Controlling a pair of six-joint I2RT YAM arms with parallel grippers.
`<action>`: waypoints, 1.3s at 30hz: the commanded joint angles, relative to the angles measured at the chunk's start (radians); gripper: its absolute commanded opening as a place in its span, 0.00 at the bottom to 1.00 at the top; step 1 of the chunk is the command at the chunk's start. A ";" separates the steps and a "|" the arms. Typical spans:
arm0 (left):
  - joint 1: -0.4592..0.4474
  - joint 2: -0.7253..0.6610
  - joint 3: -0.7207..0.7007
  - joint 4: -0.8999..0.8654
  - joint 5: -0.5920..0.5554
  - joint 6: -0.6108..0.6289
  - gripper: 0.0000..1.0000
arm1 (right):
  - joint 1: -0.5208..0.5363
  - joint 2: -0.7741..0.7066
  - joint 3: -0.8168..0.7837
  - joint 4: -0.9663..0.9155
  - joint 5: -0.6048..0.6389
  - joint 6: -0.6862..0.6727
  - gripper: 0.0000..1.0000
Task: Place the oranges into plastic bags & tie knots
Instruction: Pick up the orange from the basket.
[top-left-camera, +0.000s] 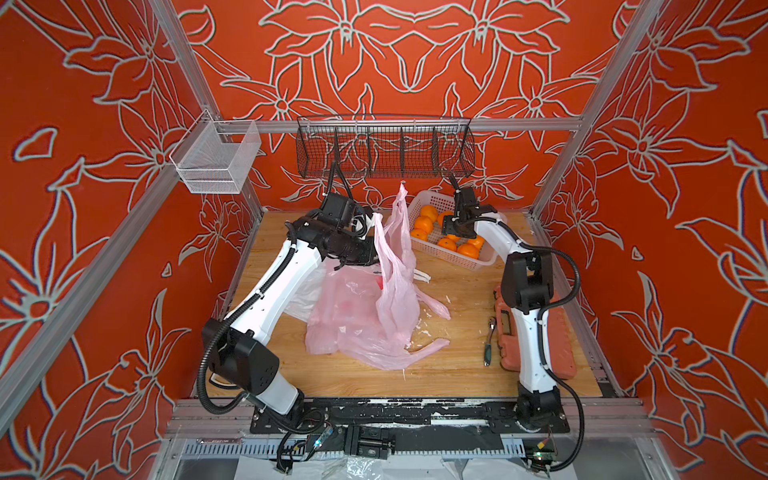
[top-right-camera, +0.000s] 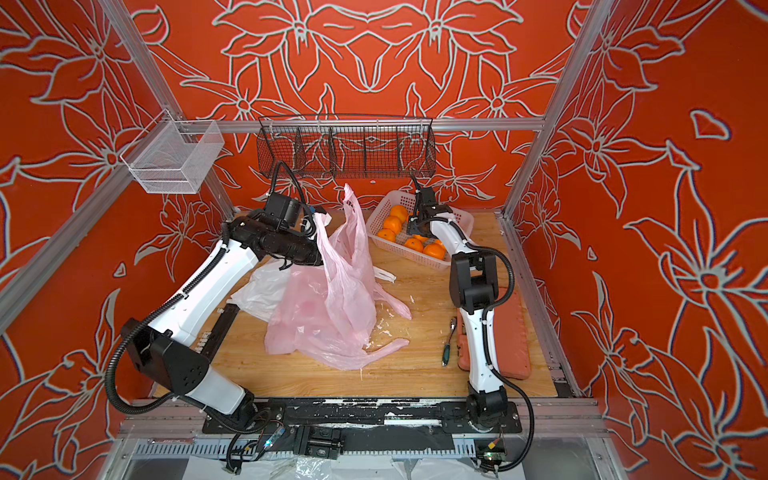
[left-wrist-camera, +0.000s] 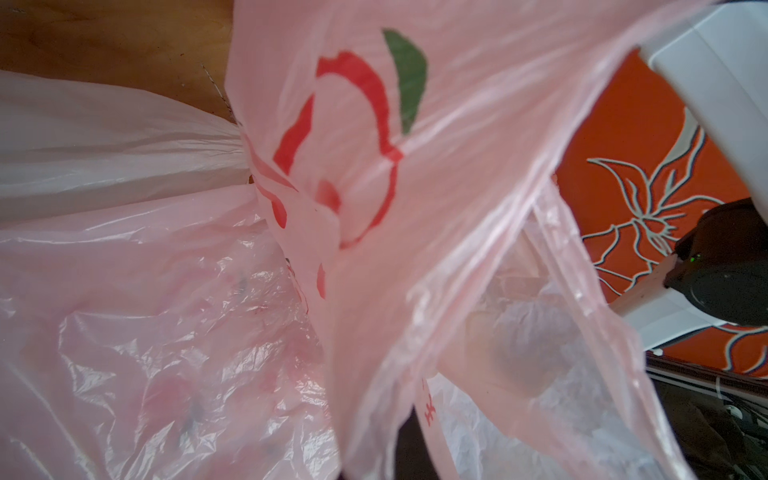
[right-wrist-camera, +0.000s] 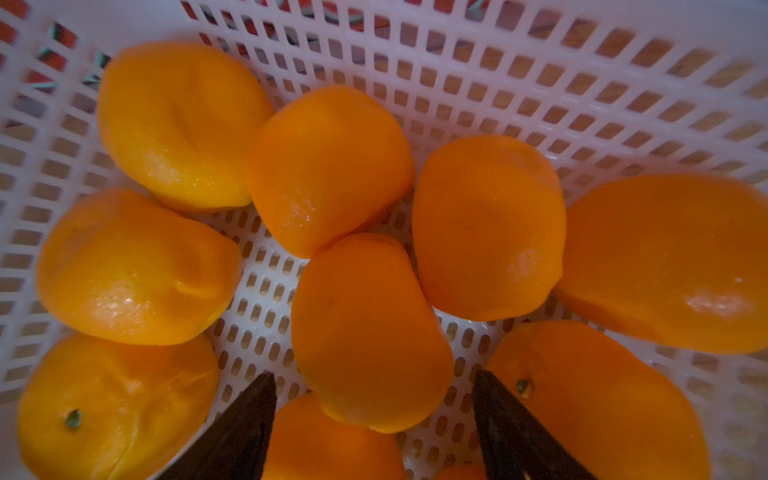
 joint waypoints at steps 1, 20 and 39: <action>0.001 -0.030 -0.011 0.012 0.023 0.025 0.00 | -0.006 0.040 0.061 -0.042 0.010 -0.002 0.77; 0.027 -0.042 -0.015 0.029 0.071 0.033 0.00 | -0.006 0.091 0.125 -0.102 0.030 -0.009 0.80; 0.033 -0.052 -0.021 0.035 0.080 0.035 0.00 | -0.006 0.109 0.152 -0.101 0.058 0.015 0.50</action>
